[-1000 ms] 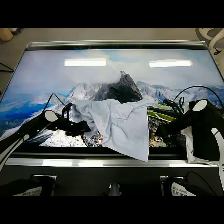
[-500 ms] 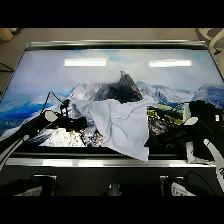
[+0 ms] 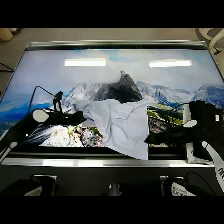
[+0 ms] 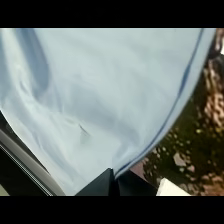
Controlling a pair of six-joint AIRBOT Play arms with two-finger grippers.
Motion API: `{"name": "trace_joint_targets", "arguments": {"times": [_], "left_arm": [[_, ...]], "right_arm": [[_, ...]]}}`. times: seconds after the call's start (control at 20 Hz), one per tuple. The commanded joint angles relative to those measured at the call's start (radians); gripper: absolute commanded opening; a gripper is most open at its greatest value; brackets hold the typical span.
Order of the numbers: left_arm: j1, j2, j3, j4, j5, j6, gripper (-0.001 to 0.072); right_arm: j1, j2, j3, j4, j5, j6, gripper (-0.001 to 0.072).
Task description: Fold the shirts.
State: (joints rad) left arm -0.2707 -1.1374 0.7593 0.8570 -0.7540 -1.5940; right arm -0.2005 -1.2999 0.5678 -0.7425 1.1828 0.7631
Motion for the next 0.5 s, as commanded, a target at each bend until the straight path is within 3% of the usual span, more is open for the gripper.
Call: {"name": "trace_joint_targets", "arguments": {"times": [0.0,0.1,0.2,0.35,0.45], "left_arm": [[0.002,0.136,0.058,0.064,-0.004,-0.002,0.0024],[0.021,0.248,0.174,0.133,-0.005,-0.003,0.0024],[0.069,0.349,0.368,0.200,-0.003,-0.003,0.0023],[0.183,0.437,0.767,0.301,0.032,-0.054,0.0023],[0.257,0.460,1.015,0.358,0.068,-0.072,0.0023]], "right_arm": [[-0.003,0.013,0.109,0.029,0.096,-0.093,0.0012],[-0.003,0.081,0.284,0.025,0.156,-0.090,0.0011],[-0.004,0.193,0.512,0.027,0.124,0.006,0.0010],[-0.003,0.373,0.899,-0.005,-0.082,0.048,0.0011],[-0.003,0.481,1.111,-0.123,-0.279,0.058,0.0012]]}}
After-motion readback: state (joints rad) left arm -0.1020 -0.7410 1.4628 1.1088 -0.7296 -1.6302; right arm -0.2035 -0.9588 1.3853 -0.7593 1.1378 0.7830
